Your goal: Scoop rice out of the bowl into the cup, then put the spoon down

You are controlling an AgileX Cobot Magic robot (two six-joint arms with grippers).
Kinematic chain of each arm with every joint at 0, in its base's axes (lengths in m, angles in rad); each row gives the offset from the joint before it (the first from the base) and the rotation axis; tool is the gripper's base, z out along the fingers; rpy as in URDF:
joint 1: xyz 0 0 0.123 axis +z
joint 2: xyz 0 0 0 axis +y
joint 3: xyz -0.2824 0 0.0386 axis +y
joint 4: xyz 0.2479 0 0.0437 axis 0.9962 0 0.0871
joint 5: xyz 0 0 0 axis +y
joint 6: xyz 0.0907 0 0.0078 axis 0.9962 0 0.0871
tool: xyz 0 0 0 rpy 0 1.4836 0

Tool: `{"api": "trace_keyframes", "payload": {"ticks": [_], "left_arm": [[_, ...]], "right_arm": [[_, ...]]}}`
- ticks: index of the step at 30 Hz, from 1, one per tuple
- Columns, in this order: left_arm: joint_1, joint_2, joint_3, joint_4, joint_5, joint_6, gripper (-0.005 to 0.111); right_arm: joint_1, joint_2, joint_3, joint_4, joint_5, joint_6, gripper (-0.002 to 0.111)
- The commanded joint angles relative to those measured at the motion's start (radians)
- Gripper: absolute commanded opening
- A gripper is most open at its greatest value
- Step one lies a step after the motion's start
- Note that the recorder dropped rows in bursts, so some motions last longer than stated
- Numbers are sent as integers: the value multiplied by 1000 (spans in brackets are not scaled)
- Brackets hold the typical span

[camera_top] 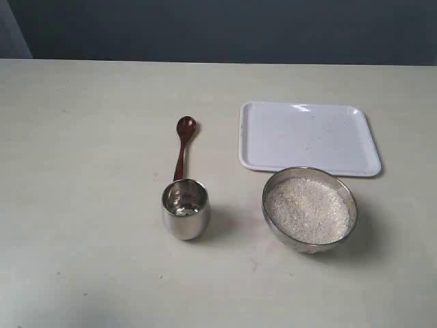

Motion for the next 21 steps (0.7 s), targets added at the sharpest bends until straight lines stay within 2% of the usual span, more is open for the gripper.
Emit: {"api": "trace_keyframes", "payload": {"ticks": [1, 8, 12, 18, 21], "left_arm": [[-4, -4, -4, -6, -13, -3, 0], [-4, -4, -4, -6, -13, -3, 0], [-4, -4, -4, -6, -13, -3, 0], [-4, -4, -4, -6, -13, -3, 0], [-4, -4, -4, -6, -13, -3, 0]], "right_arm": [[-5, -4, 4, -3, -5, -4, -1], [-5, -4, 4, -7, -5, -4, -1], [-5, -4, 4, -162, -86, -8, -1], [-5, -4, 4, 289, -493, -3, -1], [-5, -4, 4, 372, -590, -3, -1]]}}
